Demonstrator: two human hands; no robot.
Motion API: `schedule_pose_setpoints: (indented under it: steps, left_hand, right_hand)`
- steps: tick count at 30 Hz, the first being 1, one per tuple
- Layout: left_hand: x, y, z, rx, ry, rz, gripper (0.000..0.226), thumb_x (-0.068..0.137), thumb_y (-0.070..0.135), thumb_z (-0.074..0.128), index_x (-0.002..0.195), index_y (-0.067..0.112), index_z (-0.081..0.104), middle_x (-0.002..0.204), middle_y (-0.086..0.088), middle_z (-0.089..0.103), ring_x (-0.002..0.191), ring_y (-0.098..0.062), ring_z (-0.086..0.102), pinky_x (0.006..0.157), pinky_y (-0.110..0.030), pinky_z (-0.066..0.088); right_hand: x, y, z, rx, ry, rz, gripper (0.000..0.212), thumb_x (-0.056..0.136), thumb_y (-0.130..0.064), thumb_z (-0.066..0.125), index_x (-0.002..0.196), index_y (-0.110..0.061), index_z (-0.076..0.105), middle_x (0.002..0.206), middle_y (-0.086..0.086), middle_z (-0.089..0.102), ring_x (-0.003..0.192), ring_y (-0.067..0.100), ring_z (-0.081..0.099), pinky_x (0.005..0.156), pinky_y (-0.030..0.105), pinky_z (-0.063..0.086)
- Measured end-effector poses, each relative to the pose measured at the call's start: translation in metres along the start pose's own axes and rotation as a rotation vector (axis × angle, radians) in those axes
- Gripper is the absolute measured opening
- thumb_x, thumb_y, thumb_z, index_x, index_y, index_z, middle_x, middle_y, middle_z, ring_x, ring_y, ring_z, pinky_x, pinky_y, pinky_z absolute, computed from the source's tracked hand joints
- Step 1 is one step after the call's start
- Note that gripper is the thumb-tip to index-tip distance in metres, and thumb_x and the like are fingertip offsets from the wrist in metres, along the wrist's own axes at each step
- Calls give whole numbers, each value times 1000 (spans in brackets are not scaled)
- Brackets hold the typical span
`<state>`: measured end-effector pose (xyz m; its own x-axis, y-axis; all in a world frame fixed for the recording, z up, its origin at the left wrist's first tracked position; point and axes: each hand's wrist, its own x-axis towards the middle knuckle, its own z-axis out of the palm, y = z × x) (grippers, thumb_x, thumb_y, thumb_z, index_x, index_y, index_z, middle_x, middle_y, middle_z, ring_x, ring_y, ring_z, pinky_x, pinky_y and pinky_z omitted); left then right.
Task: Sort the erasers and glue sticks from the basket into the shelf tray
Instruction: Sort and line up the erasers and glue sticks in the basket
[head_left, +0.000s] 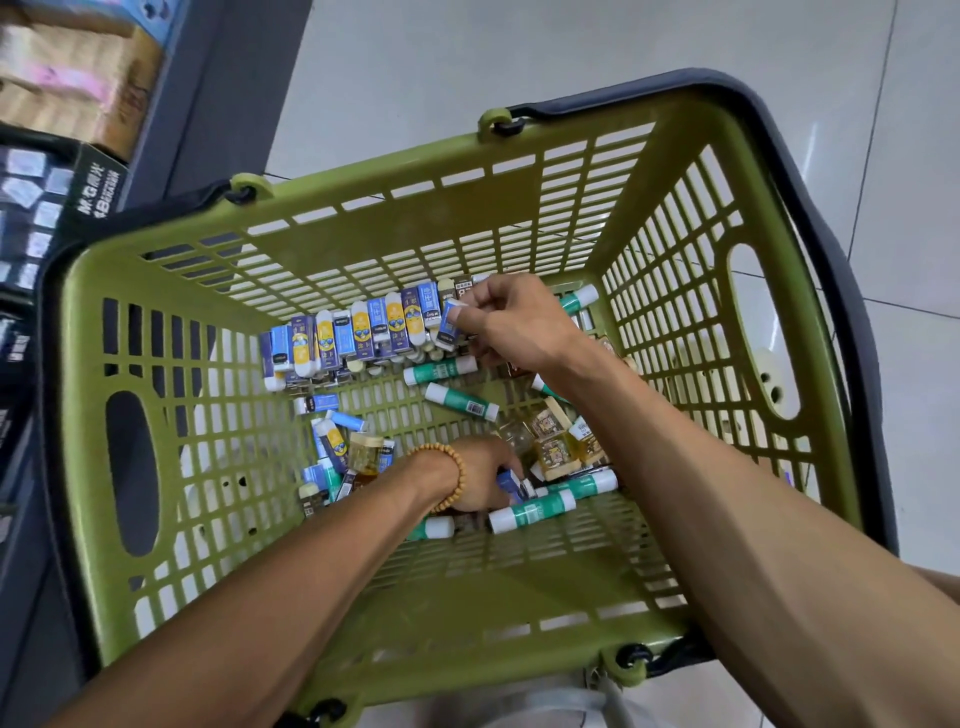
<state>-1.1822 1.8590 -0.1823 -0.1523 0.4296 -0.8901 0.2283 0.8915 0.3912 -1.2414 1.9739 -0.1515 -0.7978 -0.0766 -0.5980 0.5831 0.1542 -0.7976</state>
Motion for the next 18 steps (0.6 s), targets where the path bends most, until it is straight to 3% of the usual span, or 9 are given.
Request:
schedule_pose_setpoints:
  steps: [6,9,11,13,16,18]
  left_hand:
    - [-3,-9,9,-69,1,38,39,97,28,56,135,22,54,136,-4,55,113,-20,56,87,-23,42]
    - [-8,-7,3,-76,-57,71,28,95,24,58,122,18,64,110,-2,66,83,-16,59,73,-28,45]
    - [-10,-13,2,-112,-53,88,21,92,26,64,110,17,68,104,-3,69,87,-21,61,75,-34,50]
    - [-15,-18,3,-92,-43,83,25,91,30,65,111,17,67,106,-3,68,90,-20,60,74,-32,46]
    - [-19,-23,9,-91,-33,57,26,90,35,66,107,16,61,91,-1,64,82,-24,58,65,-29,43]
    - [-21,-21,11,-122,-32,60,29,91,35,66,114,20,58,92,1,62,81,-20,56,61,-26,40]
  right_hand:
    - [0,2,0,5,8,3,11,94,-15,67,85,-10,64,77,11,65,60,14,60,53,27,51]
    - [-2,3,0,6,-2,15,9,94,-14,67,89,-6,65,82,14,67,67,19,62,57,30,52]
    - [-2,4,-2,7,6,22,9,94,-14,67,90,-7,65,83,13,68,68,20,62,57,30,52]
    - [-2,3,-3,5,12,22,9,94,-14,67,88,-8,65,82,12,67,68,20,61,59,31,52]
    - [-2,3,-3,1,5,26,10,94,-14,67,85,-10,64,81,10,66,67,18,59,60,31,51]
    - [-3,3,-2,-12,0,24,11,94,-14,66,84,-11,63,80,10,66,66,18,59,60,30,51]
